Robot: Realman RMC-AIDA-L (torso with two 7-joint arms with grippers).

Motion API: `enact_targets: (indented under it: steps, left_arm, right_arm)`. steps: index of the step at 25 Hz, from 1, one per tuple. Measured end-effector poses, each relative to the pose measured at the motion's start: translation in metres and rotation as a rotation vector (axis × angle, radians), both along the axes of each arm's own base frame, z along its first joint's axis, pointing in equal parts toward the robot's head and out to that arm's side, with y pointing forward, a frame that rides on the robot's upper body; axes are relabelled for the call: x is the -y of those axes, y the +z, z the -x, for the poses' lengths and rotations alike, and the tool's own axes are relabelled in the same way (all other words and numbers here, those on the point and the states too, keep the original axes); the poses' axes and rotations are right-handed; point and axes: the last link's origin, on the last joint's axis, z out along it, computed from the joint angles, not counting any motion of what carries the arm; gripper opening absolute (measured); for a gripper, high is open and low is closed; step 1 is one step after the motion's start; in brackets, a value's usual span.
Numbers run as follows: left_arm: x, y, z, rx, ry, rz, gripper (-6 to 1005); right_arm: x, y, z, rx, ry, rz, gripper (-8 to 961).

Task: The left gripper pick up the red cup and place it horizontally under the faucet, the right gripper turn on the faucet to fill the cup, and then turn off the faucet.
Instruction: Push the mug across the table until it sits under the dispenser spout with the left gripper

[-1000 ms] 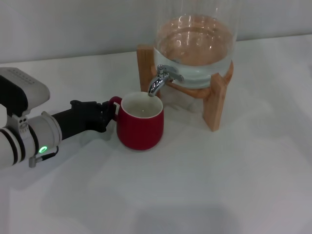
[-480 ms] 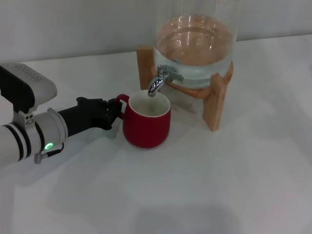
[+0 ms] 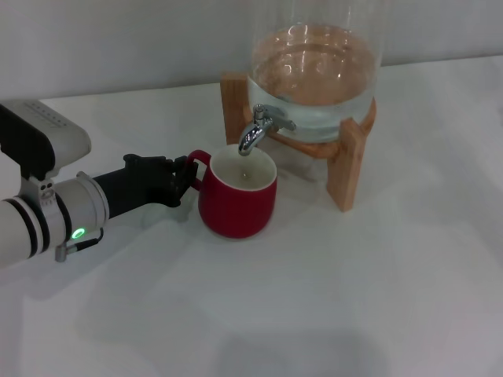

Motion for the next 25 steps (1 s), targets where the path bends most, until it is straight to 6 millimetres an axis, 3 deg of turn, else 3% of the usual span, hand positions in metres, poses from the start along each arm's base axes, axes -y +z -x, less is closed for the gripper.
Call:
enact_targets:
  steps: [7, 12, 25]
  left_arm:
    - [-0.0019, 0.0020, -0.0021, 0.014, 0.003, -0.008, 125]
    - [-0.0030, 0.0042, -0.0029, 0.019, -0.002, -0.017, 204]
    - [0.0014, 0.0002, -0.0029, 0.027, 0.023, 0.027, 251]
  right_arm:
    - [0.0000, 0.0001, 0.0000, 0.000, 0.000, 0.000, 721]
    - [0.0001, 0.0004, -0.0003, 0.000, -0.001, -0.002, 721]
    - [0.0015, 0.0032, -0.0015, -0.003, -0.005, -0.013, 720]
